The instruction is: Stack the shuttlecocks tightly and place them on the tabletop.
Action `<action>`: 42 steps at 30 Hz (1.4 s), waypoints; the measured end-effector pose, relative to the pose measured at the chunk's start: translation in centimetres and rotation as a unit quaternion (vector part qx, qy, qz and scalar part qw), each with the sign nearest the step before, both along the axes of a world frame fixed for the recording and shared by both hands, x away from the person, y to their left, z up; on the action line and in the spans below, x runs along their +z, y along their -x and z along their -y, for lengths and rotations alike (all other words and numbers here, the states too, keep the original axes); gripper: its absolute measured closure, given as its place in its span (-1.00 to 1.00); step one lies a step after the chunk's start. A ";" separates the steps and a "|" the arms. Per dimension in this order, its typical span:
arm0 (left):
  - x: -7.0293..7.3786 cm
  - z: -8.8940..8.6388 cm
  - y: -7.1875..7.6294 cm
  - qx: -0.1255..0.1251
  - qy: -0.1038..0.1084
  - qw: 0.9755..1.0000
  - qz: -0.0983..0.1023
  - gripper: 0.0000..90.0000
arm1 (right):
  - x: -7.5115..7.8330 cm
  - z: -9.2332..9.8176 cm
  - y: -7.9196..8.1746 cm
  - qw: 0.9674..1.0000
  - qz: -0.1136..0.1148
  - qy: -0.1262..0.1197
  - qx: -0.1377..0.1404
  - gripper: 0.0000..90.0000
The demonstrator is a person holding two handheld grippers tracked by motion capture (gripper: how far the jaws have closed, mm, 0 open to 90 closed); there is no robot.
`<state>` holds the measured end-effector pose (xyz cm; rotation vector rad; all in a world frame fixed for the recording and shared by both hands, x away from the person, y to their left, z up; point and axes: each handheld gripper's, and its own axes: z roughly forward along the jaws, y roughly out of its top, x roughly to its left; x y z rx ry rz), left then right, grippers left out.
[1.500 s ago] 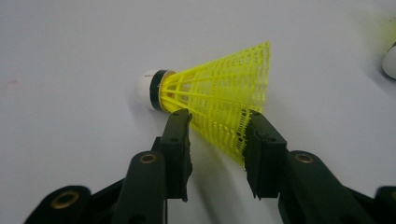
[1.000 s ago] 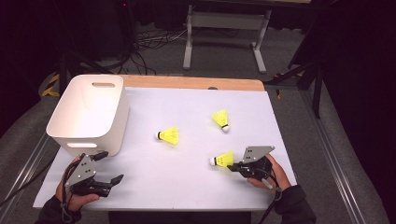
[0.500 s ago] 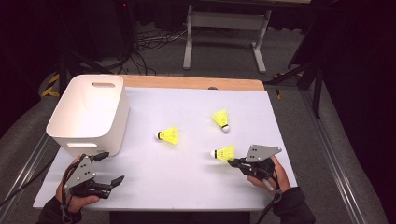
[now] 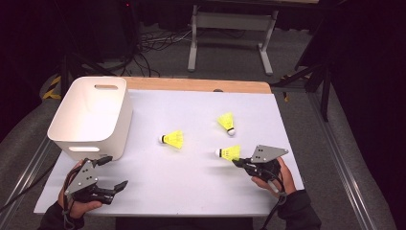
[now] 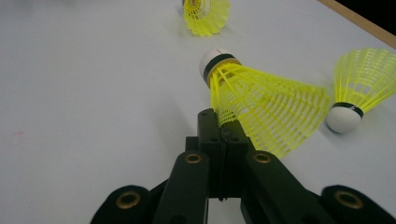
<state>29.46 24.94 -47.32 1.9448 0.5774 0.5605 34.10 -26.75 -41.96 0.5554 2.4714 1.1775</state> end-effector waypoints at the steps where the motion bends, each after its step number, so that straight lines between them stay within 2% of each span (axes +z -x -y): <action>1: 0.0 0.0 0.0 -0.002 0.001 1.000 0.001 -0.86 | 0.0 0.0 0.0 1.000 0.000 0.000 0.000 1.00; 10: -0.1 0.0 -0.1 -0.006 -0.001 1.000 0.001 -0.87 | 0.1 -0.7 -0.8 1.000 0.010 0.008 -0.006 1.00; 22: -0.1 -0.1 0.0 -0.006 0.004 1.000 0.001 -0.92 | 0.3 -1.8 -1.7 1.000 0.012 0.010 -0.005 1.00; 29: -0.1 -0.1 0.0 -0.006 0.006 1.000 0.000 -0.95 | 0.4 -3.1 -2.4 1.000 0.013 0.014 0.001 1.00; 32: 0.0 -0.1 0.1 -0.002 0.000 1.000 0.002 -0.95 | 0.4 -3.6 -2.7 1.000 0.012 0.016 0.003 1.00; 42: -0.1 -0.1 0.1 -0.010 0.000 1.000 0.002 -0.94 | 0.2 -5.5 -3.3 1.000 0.011 0.027 0.011 1.00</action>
